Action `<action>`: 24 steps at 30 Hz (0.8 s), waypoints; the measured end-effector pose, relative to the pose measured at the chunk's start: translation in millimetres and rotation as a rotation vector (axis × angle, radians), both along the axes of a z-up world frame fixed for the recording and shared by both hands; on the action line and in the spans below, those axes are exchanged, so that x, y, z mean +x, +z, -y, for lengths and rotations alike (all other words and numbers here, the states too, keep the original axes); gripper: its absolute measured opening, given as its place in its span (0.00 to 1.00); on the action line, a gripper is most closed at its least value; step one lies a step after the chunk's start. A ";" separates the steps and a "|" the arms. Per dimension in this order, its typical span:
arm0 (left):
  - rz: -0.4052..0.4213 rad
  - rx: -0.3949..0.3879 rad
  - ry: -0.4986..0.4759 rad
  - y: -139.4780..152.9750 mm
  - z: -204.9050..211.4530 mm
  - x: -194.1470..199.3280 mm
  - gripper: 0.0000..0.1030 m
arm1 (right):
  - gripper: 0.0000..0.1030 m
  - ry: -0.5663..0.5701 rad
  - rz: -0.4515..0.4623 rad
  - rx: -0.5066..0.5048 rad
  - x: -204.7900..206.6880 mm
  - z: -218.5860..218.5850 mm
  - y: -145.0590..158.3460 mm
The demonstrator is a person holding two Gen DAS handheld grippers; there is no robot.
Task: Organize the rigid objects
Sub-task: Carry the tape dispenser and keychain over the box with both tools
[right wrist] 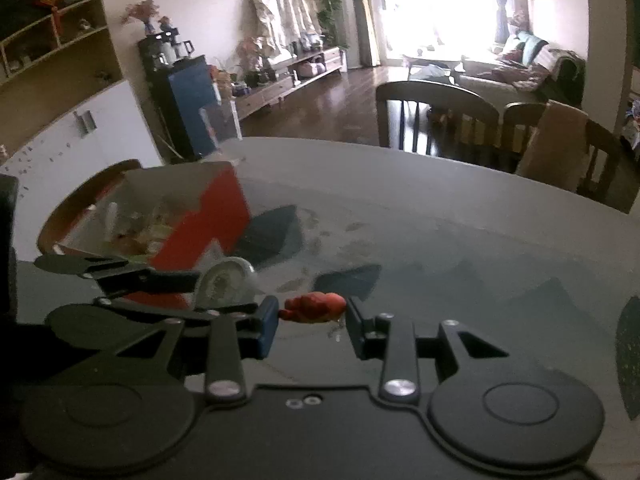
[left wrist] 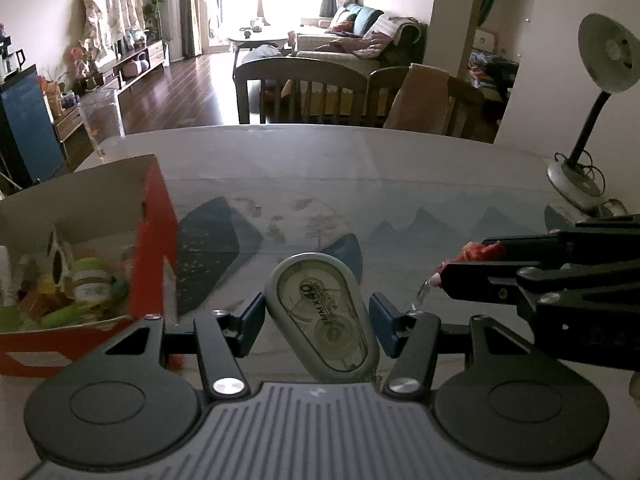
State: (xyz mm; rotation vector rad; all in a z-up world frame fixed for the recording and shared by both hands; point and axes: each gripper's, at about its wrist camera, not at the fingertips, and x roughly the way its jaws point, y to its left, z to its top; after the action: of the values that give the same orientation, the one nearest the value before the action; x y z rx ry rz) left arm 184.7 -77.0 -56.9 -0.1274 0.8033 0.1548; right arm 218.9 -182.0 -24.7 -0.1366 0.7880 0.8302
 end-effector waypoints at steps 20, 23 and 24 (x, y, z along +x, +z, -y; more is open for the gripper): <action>0.067 0.036 0.022 60.4 -84.3 -55.7 0.56 | 0.34 0.060 0.071 0.044 -55.1 -79.6 55.9; 0.072 0.040 0.032 65.9 -103.6 -61.0 0.56 | 0.34 0.070 0.079 0.044 -60.2 -98.8 59.3; 0.071 0.040 0.036 67.2 -111.6 -63.6 0.56 | 0.34 0.075 0.082 0.045 -61.5 -106.0 60.3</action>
State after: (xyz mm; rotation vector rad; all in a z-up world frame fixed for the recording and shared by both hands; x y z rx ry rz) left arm 121.1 34.7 10.3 -0.1087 0.7270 0.1997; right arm 157.4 -76.1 35.7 -0.1599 0.6900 0.9071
